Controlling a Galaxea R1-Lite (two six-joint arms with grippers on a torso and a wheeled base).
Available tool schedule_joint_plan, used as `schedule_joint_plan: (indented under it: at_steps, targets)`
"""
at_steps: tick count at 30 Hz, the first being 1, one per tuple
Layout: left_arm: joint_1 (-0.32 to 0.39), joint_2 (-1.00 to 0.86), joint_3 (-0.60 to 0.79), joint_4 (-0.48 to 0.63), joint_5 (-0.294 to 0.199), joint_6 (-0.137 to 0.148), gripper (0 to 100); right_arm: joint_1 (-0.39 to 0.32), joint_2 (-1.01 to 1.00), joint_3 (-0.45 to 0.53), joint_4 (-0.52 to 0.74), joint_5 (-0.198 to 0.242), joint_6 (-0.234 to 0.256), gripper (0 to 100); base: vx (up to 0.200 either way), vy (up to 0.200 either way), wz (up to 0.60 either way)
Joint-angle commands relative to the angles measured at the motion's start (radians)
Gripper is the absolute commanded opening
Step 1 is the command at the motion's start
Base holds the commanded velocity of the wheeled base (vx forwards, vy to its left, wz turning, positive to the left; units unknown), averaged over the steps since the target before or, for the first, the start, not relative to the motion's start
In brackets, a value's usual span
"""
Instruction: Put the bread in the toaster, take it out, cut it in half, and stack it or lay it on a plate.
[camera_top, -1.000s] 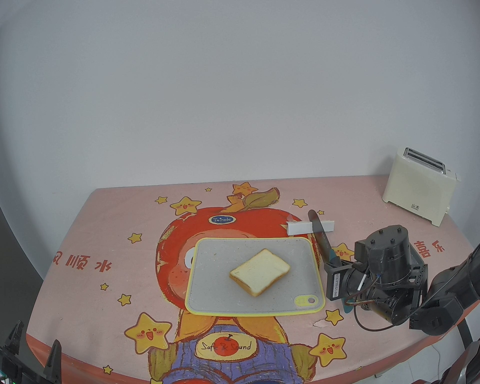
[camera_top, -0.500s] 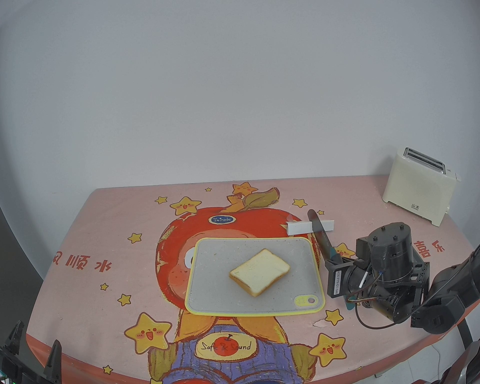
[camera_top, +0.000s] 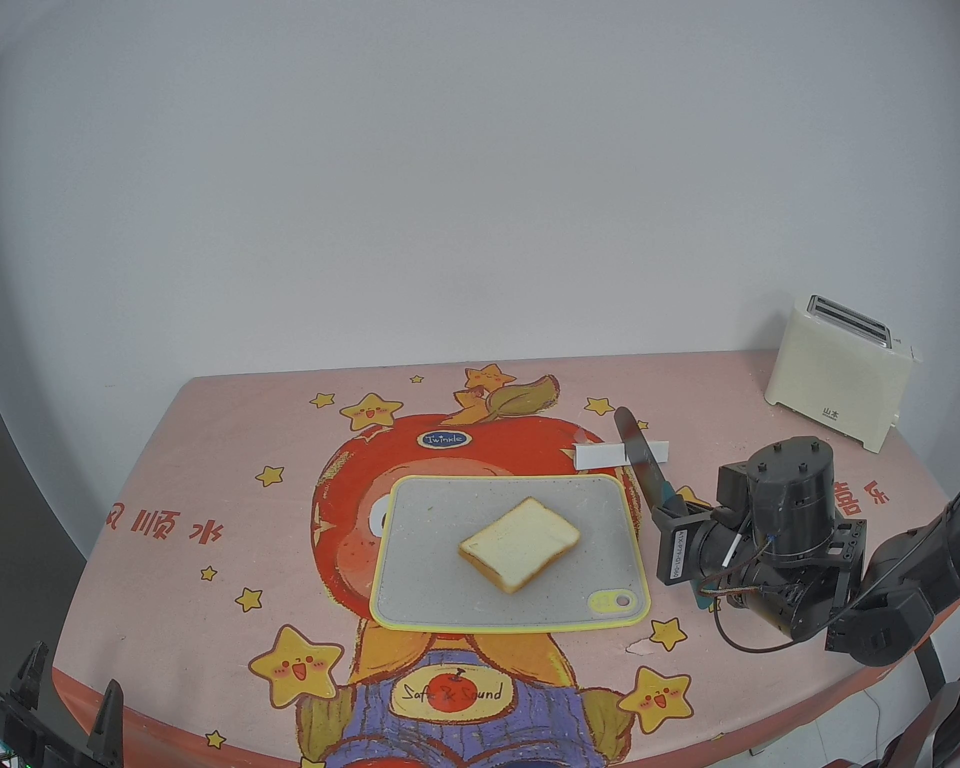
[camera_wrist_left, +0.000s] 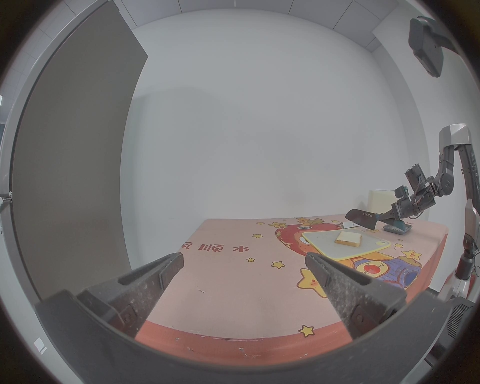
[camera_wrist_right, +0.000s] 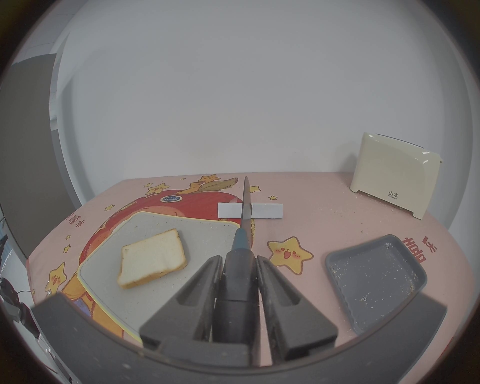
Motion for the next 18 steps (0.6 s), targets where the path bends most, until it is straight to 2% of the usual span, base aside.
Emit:
schedule_joint_plan:
  at_steps: [1,14,18]
  targets:
    - [0.0,-0.016,0.018,-0.001,0.0,-0.001,100,0.004,-0.025,0.0,0.0,0.001,-0.001,0,0.0,0.0,0.0]
    - [0.0,-0.016,0.018,-0.001,0.0,0.001,100,-0.002,-0.067,0.002,0.003,0.001,-0.018,0,0.0,0.0,0.0]
    - [0.0,-0.016,0.018,0.0,0.0,-0.001,100,-0.014,-0.102,0.005,0.003,0.01,-0.041,0,0.0,0.0,0.0]
